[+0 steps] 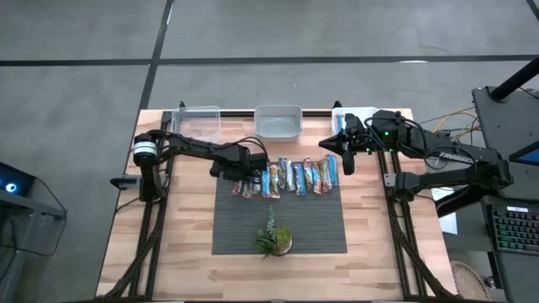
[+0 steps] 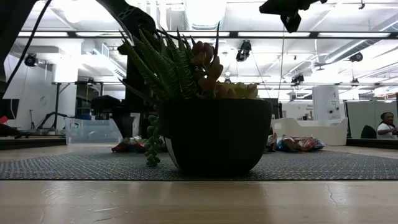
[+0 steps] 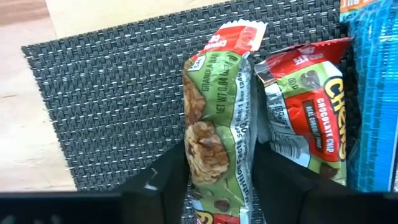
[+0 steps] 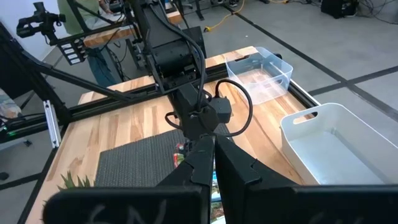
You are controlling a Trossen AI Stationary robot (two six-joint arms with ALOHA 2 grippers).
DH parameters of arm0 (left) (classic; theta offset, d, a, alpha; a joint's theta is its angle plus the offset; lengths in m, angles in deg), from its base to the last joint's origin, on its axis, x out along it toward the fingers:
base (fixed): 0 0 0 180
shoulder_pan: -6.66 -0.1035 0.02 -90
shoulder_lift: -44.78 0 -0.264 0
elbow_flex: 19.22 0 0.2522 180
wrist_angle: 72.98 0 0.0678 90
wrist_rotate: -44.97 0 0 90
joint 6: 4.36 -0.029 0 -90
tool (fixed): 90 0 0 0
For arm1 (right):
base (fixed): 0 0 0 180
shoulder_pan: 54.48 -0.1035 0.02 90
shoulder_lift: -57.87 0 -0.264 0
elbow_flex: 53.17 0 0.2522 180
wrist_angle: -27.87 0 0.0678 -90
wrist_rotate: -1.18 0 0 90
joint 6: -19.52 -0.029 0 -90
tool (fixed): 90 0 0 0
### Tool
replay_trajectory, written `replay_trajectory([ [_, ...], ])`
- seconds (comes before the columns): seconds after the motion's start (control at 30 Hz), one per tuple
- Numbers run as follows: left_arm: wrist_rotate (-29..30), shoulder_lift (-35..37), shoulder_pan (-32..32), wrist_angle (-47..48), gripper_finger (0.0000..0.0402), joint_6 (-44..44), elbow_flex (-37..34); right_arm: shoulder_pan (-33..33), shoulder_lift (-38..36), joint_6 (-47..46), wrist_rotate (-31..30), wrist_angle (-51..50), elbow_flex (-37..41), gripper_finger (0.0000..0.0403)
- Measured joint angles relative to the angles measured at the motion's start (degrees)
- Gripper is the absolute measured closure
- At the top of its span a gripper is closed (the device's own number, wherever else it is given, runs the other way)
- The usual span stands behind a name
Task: Pick and place Granola Bars by type
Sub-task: Put the red granola bar into the transparent bin
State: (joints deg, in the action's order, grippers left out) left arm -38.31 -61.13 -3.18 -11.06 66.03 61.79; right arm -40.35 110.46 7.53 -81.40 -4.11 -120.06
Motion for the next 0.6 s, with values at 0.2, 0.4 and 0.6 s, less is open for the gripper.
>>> replay_trajectory([
  [0.2,-0.15,0.02,-0.02,0.24,0.0317,-0.94,0.00,0.00,0.00,0.02,0.00,0.00,0.00,0.0394],
  [0.4,-0.13,0.04,-0.02,0.33,0.0335,-1.05,-0.02,0.00,-0.01,0.02,0.00,0.00,0.00,0.0394],
  [0.6,-0.42,0.56,-0.04,1.65,0.0335,-2.53,0.67,0.00,0.00,0.02,0.00,0.01,0.00,0.0394],
])
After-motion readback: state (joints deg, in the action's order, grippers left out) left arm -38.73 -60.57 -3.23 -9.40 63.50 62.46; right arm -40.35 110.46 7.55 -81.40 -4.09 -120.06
